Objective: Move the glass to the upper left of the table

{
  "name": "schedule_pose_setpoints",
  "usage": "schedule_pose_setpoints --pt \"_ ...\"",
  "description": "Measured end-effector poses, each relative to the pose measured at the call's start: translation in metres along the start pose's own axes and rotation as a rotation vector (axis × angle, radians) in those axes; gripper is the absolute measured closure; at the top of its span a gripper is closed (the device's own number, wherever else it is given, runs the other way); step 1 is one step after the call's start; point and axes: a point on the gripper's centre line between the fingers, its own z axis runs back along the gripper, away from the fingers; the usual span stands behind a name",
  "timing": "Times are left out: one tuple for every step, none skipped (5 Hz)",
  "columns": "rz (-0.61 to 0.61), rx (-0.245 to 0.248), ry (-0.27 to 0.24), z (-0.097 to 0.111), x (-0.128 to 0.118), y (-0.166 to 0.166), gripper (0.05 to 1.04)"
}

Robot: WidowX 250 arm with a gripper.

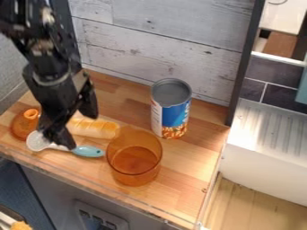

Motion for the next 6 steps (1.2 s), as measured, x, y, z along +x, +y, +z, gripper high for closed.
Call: schedule_pose_setpoints --pt "-0.091 0.011 -0.009 -0.008 -0.020 0.004 0.083" --pt "-0.147 0.041 -0.002 -0.020 -0.037 0.008 0.083" --pt "-0.191 0.080 0.010 -0.034 -0.053 0.009 0.083" --pt "-0.216 0.110 -0.012 -0.048 -0.059 0.004 0.083" --pt "-0.229 0.137 -0.023 -0.062 -0.060 0.000 0.139" --pt "-0.263 0.134 -0.009 -0.074 -0.065 -0.002 0.435"
